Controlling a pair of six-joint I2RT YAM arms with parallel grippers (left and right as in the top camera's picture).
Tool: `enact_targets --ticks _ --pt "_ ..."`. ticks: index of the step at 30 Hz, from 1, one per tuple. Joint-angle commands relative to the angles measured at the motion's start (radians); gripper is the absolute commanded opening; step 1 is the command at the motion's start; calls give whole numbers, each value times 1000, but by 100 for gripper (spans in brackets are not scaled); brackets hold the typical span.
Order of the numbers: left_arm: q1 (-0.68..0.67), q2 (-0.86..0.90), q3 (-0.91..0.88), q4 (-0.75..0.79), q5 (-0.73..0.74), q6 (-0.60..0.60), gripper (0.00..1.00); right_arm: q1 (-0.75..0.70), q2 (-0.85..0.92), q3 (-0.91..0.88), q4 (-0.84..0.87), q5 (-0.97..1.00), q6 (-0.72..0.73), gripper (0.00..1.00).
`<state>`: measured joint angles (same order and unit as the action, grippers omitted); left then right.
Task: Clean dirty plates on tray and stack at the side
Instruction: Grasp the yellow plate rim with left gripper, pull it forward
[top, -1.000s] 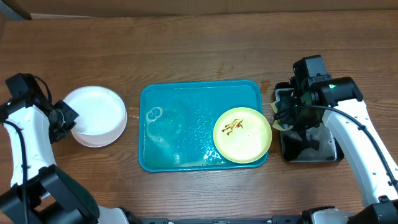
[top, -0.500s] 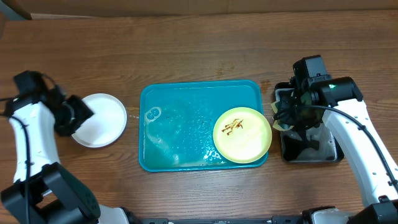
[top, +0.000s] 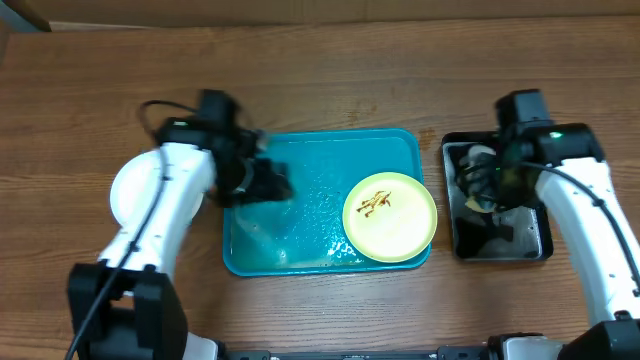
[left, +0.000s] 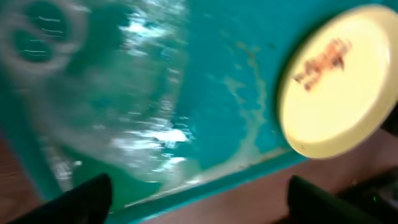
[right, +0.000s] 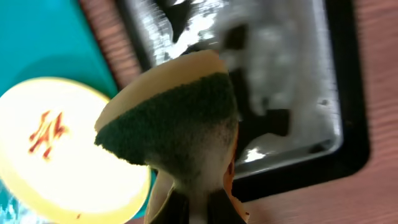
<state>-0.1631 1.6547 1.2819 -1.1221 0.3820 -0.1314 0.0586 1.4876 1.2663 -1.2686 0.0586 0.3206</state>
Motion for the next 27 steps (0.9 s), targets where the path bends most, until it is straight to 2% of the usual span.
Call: enact_targets --ticks 1,4,9,14,16,20,27 --pt "-152 6 -6 -3 57 -98 93 -66 -5 -2 2 -38 -26 4" --pt "-280 8 -7 15 29 -219 90 -99 -5 -2 -5 -58 -41 4" --pt "-462 10 -39 102 -103 -448 89 -108 -5 -2 -13 -57 -41 4" --pt "-573 10 -88 169 -205 -655 83 -108 -5 -2 -19 -57 -41 4" --pt "-598 10 -99 194 -238 -692 82 -108 -5 -2 -21 -57 -41 4" --pt "-616 10 -103 219 -290 -728 74 -108 -5 -2 -21 -57 -41 4" --pt "-616 50 -104 246 -307 -774 73 -108 -5 -2 -24 -57 -41 4"
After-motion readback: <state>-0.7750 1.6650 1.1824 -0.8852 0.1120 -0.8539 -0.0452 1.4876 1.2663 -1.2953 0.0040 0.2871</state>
